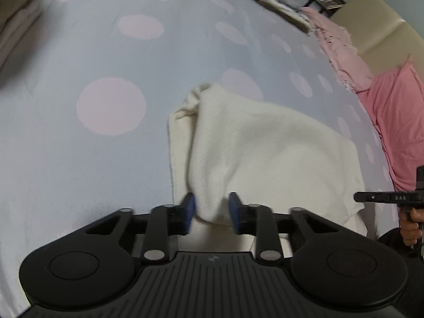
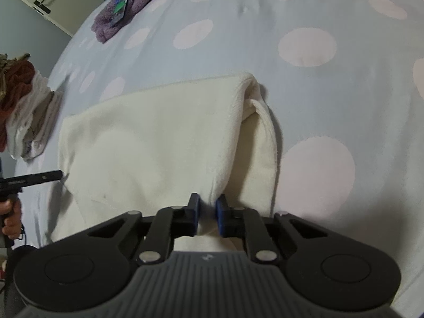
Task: Fold clothes
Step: 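Grasp the bundle edge with both grippers and lift it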
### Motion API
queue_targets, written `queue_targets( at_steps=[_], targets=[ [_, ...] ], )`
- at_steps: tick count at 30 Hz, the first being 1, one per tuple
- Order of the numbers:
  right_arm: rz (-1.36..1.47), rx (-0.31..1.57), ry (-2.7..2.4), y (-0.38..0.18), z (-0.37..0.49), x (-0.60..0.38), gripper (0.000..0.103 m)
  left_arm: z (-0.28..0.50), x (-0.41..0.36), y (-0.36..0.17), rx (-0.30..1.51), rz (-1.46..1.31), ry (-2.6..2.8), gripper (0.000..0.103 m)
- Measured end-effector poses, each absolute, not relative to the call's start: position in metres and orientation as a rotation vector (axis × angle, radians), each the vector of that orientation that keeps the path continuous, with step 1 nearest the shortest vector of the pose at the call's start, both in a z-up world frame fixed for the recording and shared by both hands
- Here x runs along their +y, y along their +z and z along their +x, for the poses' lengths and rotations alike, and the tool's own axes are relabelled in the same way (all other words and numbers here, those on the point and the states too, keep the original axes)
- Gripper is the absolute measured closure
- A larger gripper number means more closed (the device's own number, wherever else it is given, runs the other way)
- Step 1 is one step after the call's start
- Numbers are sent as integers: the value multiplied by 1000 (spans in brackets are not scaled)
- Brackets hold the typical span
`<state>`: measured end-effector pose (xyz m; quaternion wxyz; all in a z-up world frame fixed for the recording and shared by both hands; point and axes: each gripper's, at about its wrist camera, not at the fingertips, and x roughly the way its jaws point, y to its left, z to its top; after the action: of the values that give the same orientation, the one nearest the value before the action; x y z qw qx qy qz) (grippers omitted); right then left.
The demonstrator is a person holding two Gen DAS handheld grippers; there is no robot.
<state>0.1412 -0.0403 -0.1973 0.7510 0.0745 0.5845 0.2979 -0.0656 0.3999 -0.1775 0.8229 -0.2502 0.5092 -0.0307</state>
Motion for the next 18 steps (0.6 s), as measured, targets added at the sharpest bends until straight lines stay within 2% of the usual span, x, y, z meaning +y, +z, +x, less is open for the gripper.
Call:
queue_targets(
  at_steps=[1,3,14,18],
  targets=[
    [171,1277,653,-197,142,-40,89,-65,401,-179,1086,-544,-63,88],
    [183,1277,656,-197,142,-41,89,-66,404,-181,1082,-570,-63,98],
    [383,1275,693,-172,145,-70,92,-92,423,-156,972,-774,-186,99],
    [397,1318,704,-166,137,-77,92,-113,420,-152,987,-808,-205,99]
  ],
)
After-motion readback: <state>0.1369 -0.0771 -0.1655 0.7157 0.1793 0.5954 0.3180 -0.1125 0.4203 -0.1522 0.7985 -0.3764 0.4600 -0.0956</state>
